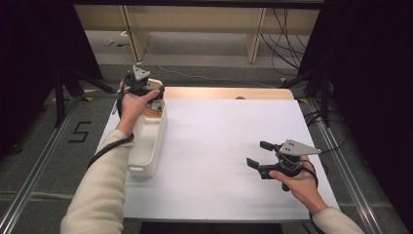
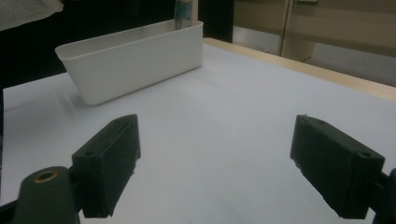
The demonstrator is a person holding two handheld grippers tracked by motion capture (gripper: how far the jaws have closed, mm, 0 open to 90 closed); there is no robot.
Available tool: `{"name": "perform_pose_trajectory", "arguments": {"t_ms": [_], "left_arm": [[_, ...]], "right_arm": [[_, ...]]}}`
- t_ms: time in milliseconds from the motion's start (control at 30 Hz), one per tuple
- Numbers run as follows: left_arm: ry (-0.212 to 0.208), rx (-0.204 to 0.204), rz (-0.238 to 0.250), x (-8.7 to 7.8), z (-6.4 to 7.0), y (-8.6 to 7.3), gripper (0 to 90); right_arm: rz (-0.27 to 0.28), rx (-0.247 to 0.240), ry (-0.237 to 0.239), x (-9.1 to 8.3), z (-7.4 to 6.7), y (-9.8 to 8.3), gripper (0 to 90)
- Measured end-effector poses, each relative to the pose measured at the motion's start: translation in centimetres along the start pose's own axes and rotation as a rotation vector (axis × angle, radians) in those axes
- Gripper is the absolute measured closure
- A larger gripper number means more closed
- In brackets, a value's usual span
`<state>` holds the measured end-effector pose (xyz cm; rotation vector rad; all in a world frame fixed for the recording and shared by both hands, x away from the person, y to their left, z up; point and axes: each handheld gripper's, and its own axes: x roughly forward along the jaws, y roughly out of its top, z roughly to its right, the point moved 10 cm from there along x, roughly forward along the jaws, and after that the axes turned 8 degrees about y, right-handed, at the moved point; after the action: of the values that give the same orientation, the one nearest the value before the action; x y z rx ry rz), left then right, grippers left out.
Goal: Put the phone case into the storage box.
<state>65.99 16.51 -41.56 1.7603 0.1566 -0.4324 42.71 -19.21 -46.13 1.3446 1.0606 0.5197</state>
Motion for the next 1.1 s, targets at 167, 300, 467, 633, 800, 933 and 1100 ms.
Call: {"name": "perform_pose_trajectory", "arguments": {"t_ms": [167, 300, 467, 633, 800, 933, 1100], "left_arm": [[0.000, -0.003, -0.003, 0.1, 0.1, -0.2, 10.4], [-0.001, -0.005, -0.005, 0.1, 0.0, -0.3, 10.4], [-0.002, -0.002, -0.009, 0.2, 0.1, -0.4, 10.4], [0.000, -0.005, -0.017, 0.5, 0.1, -0.7, 10.3], [0.000, -0.006, -0.024, 0.7, 0.2, -1.1, 10.2], [-0.001, -0.007, -0.024, 0.7, 0.2, -1.2, 10.2], [-0.002, -0.007, -0.027, 0.8, 0.2, -1.2, 10.2]], "right_arm": [[0.000, 0.000, -0.001, 0.0, 0.0, 0.0, 16.7], [-0.003, 0.002, -0.001, 0.1, 0.0, -0.1, 16.7], [-0.005, 0.002, -0.002, 0.0, 0.0, -0.1, 16.7], [-0.002, 0.002, -0.001, 0.0, 0.0, 0.0, 16.7], [-0.004, 0.002, -0.002, 0.0, 0.1, -0.1, 16.7], [-0.004, 0.001, -0.001, 0.0, 0.0, -0.1, 16.7], [-0.005, 0.001, -0.002, 0.0, 0.0, -0.1, 16.7]]}}
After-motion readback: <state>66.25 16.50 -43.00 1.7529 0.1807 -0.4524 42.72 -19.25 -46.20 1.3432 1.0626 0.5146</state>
